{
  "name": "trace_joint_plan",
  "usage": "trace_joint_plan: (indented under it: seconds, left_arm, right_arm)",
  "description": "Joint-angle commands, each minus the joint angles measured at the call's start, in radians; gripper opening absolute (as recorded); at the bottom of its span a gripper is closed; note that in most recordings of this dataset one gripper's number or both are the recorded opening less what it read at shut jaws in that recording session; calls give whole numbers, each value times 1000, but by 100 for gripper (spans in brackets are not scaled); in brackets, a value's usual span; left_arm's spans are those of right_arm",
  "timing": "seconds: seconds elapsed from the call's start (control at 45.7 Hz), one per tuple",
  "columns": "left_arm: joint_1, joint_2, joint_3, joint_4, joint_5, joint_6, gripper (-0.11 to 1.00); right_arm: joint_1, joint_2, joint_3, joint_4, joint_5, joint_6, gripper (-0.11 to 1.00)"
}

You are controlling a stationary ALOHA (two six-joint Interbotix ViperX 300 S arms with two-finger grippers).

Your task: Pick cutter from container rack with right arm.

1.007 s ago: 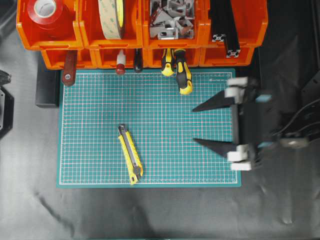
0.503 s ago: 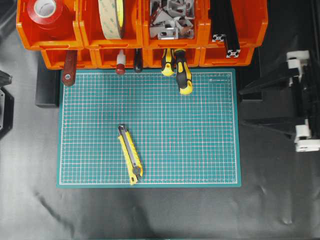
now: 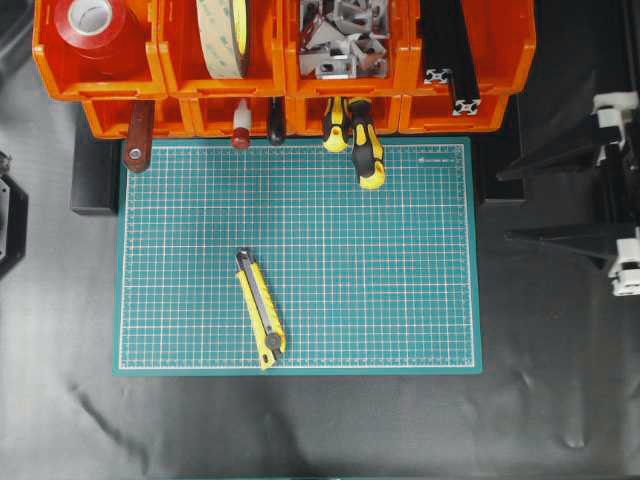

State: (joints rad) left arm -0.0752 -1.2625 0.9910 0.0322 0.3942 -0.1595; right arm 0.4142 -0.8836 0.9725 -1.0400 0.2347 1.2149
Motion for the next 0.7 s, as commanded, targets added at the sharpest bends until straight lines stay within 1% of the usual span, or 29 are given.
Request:
trace_joint_plan:
  seconds: [0.0,0.306,0.678]
  left_arm:
    - [-2,8,-29,3,-5,3,0]
    - [2,9,-29,3,-5,-14,0]
    - [9,14,-23,3,-6,-15,0]
  right_arm:
    - [3,-17,-5,-2,-8,8,67]
    - [3,-48,28,-2,14,72,67]
    - [3,-57,32,-3,34,74,67]
